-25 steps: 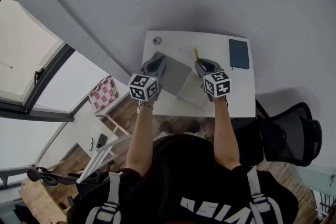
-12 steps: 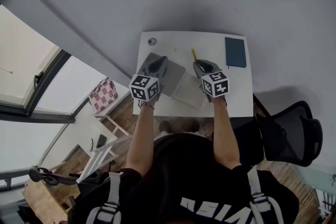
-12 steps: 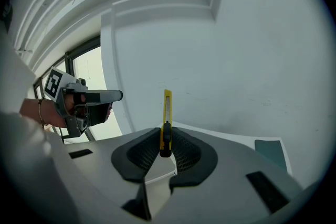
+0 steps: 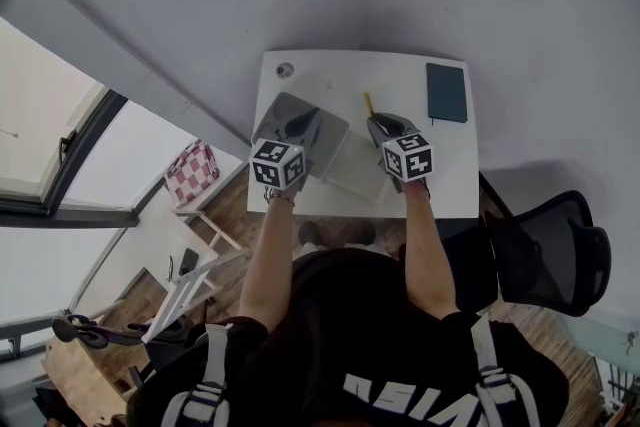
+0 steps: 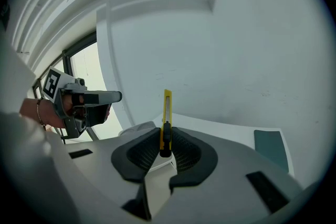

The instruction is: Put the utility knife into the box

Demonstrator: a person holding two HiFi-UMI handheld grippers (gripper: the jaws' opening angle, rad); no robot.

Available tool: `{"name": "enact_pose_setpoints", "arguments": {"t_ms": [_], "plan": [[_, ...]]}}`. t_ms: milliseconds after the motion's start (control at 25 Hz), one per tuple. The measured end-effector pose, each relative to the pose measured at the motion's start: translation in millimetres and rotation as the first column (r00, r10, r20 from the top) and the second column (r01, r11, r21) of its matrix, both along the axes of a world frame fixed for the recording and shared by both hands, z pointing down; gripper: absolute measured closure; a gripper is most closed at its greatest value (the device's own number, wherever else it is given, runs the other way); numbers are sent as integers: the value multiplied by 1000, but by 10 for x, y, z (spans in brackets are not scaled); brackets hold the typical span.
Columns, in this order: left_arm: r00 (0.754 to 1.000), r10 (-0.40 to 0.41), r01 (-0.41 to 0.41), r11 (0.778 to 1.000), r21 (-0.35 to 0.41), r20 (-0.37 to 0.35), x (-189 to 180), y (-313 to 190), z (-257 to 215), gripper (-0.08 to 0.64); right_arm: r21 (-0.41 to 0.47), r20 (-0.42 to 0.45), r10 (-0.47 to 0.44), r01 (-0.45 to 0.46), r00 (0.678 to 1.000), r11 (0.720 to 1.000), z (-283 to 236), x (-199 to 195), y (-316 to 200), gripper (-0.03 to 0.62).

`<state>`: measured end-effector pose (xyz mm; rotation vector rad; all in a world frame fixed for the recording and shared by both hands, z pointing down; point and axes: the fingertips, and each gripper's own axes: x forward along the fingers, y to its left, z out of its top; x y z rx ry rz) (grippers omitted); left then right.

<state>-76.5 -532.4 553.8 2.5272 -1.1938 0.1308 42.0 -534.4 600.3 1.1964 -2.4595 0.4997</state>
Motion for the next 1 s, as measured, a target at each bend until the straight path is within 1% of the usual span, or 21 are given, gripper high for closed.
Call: {"name": "enact_pose_setpoints", "arguments": {"t_ms": [320,600,840,1000], "plan": [[1000,6,-7,997,-74,-4,24,-8,308,535,-82,-9,-1,0,1000,997,360,2,28,511],[1000,15,-14,992,-125,7,13,-48,556,535,-164,-24,-2,-2,1000,987,716,12,60,511],[1000,19,-16,986,-166,16,1,-25,846,534,-275,-46,-8,-5,999,961,1195,-5,233,511],[1000,22,-17,981,-194,22,-15,-23,987,535,-328,-55,-16,-3,998,945,1446,-16,310,511]]}}
